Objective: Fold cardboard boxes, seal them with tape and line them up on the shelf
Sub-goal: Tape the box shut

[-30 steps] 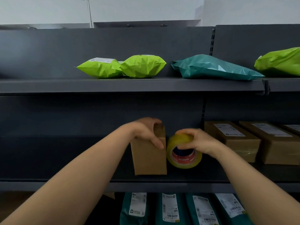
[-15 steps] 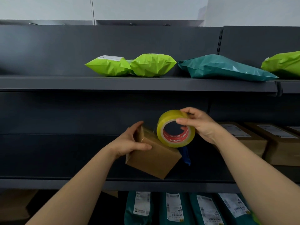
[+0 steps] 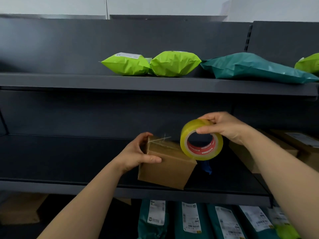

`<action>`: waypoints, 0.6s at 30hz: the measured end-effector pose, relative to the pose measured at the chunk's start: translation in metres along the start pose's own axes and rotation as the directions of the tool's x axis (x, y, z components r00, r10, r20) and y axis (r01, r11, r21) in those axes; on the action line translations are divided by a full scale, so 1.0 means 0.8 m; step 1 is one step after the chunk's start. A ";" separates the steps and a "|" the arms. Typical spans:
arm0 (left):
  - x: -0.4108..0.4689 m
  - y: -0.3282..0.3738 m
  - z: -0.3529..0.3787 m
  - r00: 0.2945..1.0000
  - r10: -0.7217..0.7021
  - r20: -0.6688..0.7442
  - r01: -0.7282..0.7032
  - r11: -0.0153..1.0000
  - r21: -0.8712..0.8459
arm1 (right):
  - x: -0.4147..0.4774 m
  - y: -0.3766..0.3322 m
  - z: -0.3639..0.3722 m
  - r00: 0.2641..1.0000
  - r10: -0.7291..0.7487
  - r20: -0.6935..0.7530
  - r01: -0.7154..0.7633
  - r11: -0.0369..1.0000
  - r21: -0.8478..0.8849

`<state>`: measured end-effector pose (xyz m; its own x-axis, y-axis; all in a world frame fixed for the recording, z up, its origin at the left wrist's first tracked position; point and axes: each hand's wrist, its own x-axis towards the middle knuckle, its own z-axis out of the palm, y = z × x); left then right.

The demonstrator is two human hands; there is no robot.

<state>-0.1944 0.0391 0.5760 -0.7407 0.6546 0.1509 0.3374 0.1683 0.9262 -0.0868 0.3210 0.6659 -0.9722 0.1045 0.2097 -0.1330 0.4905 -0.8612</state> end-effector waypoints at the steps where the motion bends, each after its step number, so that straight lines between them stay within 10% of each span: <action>1: -0.002 -0.003 -0.001 1.000 -0.001 -0.008 0.001 1.000 -0.010 | -0.001 0.000 -0.004 1.000 0.002 0.006 -0.002 1.000 -0.018; 18: -0.017 -0.051 0.006 0.998 -0.031 -0.063 0.022 0.990 -0.137 | -0.006 0.067 -0.001 0.972 0.208 0.108 -0.181 0.958 -0.221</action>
<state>-0.1952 0.0267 0.5343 -0.7859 0.6015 0.1434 0.2378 0.0799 0.9680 -0.0895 0.3476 0.6190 -0.9936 0.1101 -0.0259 0.0910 0.6423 -0.7610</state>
